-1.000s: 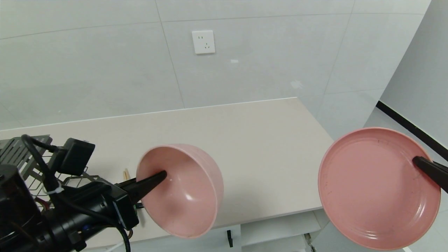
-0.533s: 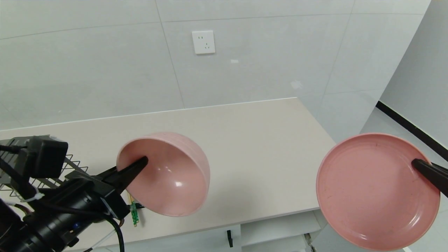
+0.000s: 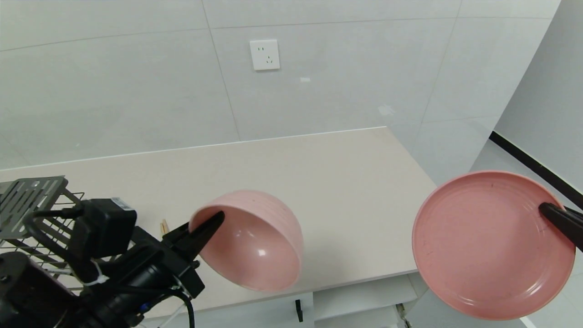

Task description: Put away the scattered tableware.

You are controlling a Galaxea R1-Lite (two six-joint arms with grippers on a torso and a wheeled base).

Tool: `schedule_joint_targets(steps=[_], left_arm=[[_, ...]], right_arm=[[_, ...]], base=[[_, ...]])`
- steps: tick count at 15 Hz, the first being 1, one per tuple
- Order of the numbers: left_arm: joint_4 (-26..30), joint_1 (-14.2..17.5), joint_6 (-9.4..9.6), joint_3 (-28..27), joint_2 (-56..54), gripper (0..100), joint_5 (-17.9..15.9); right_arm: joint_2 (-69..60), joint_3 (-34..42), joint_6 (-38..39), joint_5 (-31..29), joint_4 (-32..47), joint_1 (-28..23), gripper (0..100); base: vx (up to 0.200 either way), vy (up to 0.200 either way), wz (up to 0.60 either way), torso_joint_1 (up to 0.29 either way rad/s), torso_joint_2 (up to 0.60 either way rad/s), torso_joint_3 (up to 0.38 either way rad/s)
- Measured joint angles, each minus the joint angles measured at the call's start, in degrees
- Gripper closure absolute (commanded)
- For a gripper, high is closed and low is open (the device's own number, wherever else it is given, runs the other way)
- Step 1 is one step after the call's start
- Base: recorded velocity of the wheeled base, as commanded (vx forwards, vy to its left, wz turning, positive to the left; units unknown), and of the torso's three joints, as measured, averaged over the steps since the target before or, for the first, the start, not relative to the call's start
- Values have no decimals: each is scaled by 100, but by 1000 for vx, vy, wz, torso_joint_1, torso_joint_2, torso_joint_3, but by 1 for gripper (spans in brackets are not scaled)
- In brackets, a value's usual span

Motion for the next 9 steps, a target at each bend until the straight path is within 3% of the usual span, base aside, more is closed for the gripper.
schedule_joint_targets(steps=[2,7,9], left_arm=[[-13,-204,11,57,155,100,5],[-17,-278,11,138,240,100,7],[-15,-280,11,190,218,100,7]], right_arm=[[11,35,0,1,-2,-9,100],[13,83,5,1,-2,-20,100],[23,91,2,1,-5,-26,100]], base=[[-200,0,0,5,5,2],[-200,0,0,2,-3,1],[0,0,0,0,0,0]])
